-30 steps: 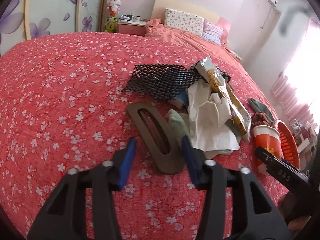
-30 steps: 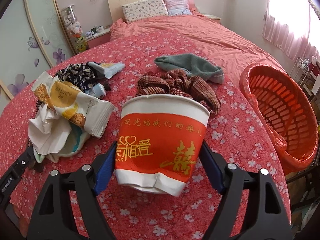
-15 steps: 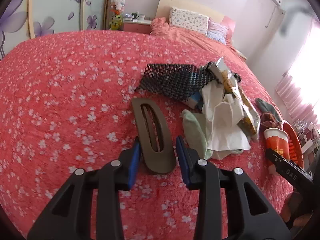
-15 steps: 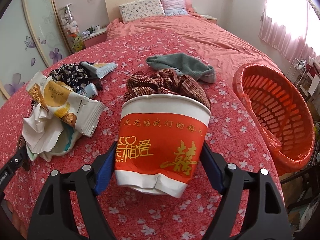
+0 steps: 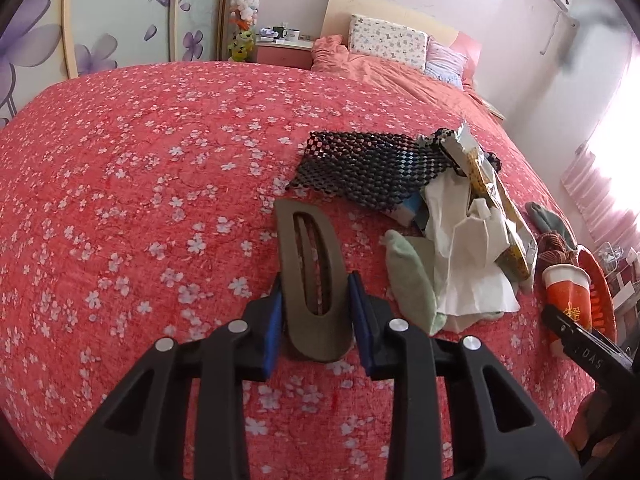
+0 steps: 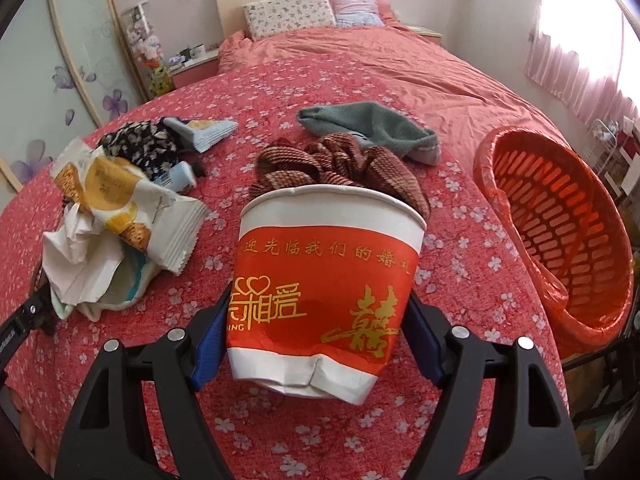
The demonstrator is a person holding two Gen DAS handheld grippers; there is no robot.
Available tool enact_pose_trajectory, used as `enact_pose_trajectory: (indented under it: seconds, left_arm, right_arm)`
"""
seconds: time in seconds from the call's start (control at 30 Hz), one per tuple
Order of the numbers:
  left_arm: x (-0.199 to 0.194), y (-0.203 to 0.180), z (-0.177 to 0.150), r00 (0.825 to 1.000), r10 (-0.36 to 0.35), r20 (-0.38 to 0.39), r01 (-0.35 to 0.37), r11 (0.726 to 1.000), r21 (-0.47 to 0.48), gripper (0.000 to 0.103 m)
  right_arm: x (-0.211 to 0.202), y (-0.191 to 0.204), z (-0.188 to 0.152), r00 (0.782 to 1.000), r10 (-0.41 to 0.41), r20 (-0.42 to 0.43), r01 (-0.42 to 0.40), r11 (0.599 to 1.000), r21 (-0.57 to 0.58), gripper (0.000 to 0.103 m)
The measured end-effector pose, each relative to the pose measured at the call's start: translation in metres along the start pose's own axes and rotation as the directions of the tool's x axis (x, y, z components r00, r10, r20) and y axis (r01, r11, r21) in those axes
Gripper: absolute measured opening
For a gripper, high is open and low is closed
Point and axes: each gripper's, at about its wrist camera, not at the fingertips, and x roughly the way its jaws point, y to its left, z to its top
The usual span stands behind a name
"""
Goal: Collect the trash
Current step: 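Lift the paper cup with the right gripper and carry it toward the orange basket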
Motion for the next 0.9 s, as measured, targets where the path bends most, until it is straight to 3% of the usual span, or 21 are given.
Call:
enact_pose_trajectory:
  seconds: [0.5,0.9]
  left_arm:
    - [-0.047,-0.015,0.004,0.993,-0.042,0.106,0.033,0.996,0.084,0.030]
    - [-0.096,-0.085,0.002,0.970,-0.190,0.150,0.159,0.968,0.193,0.030]
  right_arm:
    - [-0.054,-0.011,0.001,0.987,0.062,0.145,-0.058,0.998,-0.027,0.075]
    - [-0.096,-0.049,-0.004,0.963,0.054,0.265,-0.050,0.999,-0.021,0.075]
